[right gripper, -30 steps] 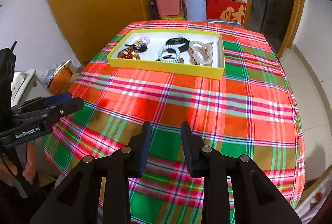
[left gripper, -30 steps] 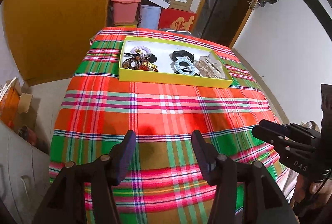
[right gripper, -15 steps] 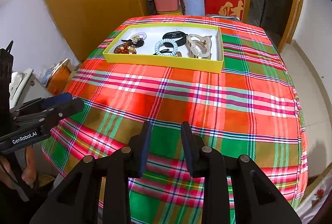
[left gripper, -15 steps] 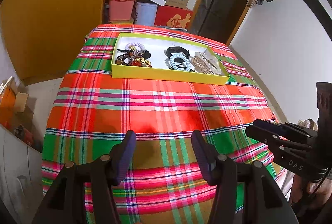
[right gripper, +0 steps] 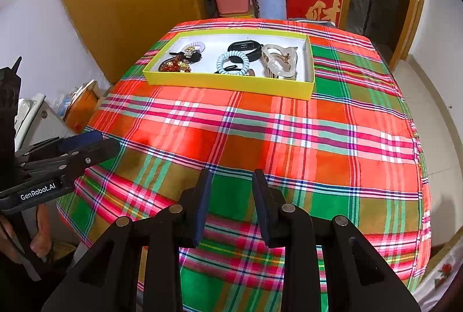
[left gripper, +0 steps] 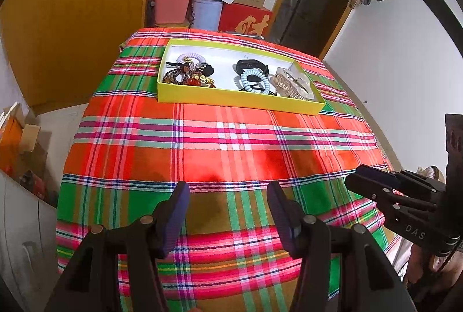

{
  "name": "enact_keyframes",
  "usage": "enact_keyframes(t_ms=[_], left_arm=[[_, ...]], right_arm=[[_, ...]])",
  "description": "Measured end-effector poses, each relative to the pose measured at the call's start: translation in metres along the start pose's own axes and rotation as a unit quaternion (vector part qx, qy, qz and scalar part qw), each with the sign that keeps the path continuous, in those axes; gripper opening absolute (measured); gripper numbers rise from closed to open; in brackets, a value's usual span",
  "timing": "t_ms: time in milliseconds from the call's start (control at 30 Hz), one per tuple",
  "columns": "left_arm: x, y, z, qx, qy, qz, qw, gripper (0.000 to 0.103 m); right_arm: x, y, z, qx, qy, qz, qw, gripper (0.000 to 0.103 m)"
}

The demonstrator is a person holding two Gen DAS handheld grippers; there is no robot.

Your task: Organize jewelry

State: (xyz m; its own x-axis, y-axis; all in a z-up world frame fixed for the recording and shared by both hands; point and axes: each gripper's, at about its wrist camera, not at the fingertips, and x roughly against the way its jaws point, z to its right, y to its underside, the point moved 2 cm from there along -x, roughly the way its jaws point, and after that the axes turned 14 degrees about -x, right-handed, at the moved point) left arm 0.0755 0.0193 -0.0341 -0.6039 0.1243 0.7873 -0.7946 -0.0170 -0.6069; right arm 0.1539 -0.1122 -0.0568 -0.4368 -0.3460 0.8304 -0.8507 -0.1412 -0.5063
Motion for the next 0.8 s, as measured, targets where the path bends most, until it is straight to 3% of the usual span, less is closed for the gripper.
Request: enact_keyframes(t_ms=[800], left_arm=[[-0.0022,0.0005,0.0035,-0.015,-0.022,-0.007,0.9996,0.055]], right_arm=[[-0.0005,0.0013,0.0,-0.001,0.001,0.0,1.0,0.03]])
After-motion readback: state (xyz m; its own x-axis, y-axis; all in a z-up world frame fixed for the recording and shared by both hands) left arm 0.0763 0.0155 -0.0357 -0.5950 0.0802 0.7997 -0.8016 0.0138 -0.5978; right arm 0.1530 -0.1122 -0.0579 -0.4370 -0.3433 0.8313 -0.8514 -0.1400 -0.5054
